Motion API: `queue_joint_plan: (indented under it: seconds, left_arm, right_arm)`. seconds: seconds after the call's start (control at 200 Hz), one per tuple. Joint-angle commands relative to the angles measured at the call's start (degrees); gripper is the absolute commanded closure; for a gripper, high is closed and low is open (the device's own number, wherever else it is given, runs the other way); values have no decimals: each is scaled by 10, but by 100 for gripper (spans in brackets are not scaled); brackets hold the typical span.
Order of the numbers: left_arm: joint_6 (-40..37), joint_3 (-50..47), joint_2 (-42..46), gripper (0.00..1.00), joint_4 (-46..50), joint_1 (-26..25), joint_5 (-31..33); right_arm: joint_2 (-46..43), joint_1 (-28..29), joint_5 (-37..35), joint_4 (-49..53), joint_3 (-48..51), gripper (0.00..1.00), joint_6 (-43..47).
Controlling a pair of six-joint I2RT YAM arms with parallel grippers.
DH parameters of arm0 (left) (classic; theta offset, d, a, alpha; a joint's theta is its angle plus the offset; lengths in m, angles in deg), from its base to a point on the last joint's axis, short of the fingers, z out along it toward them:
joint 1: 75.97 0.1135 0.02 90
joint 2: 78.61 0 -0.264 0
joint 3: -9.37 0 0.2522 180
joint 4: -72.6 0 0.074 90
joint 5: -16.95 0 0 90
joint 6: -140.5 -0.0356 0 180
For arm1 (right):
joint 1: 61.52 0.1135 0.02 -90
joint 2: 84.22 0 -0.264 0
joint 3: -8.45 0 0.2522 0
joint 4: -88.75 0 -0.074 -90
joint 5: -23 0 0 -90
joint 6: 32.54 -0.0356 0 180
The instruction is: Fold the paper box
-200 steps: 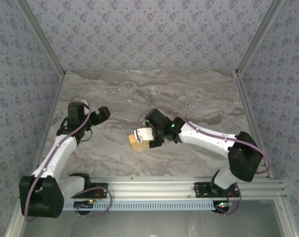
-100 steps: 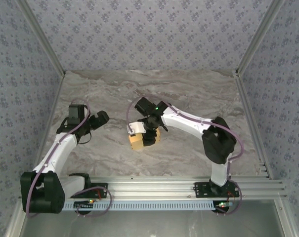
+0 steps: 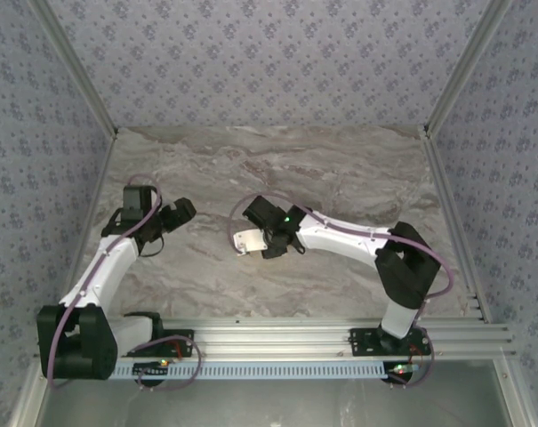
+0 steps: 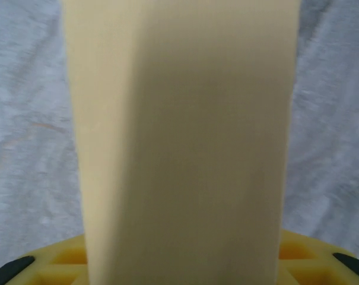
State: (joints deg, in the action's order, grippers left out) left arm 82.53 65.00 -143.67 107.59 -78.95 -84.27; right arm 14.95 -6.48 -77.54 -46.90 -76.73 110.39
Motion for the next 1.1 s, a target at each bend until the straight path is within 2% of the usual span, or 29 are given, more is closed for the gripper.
queue_joint_plan:
  seconds: [0.0,0.105,0.19,0.255,0.31,0.435,0.48,0.495,0.62,0.71,0.834,0.959,1.024,1.094]
  left_arm:
    - [4,1,-7,1,-9,3,5]
    - [14,-6,-7,1,-33,3,8]
    - [6,-23,0,1,-78,-2,-11]
    - [-3,-36,3,1,-113,-6,-24]
    - [-13,-37,5,1,-114,-10,-5]
    - [-47,-39,16,1,-112,-17,37]
    - [-69,-39,27,1,-114,-20,45]
    - [-77,-39,30,1,-115,-21,49]
    - [-131,-36,69,1,-107,-34,121]
    - [-150,-50,104,1,-122,-47,180]
    - [-166,-106,165,1,-207,-76,194]
    - [-260,-163,197,1,-285,-100,220]
    - [-312,-197,199,1,-333,-99,223]
    - [-347,-226,188,1,-373,-99,238]
  right_arm:
    - [-20,17,-143,-94,42,52,-45]
    - [-11,37,-188,-114,73,54,-106]
    - [-4,51,-181,-112,92,53,-165]
    - [-6,64,-178,-108,105,44,-198]
    - [-16,72,-168,-98,110,36,-226]
    - [-73,68,-96,-63,116,20,-248]
    - [-101,61,-55,-47,116,8,-241]
    - [-112,59,-47,-43,116,1,-239]
    - [-212,29,61,-21,120,0,-228]
    - [-308,-21,139,-34,139,0,-206]
    - [-445,-161,183,-146,200,0,-246]
    - [-531,-314,127,-256,269,0,-342]
    - [-551,-376,85,-302,313,0,-401]
    - [-555,-438,77,-351,371,0,-460]
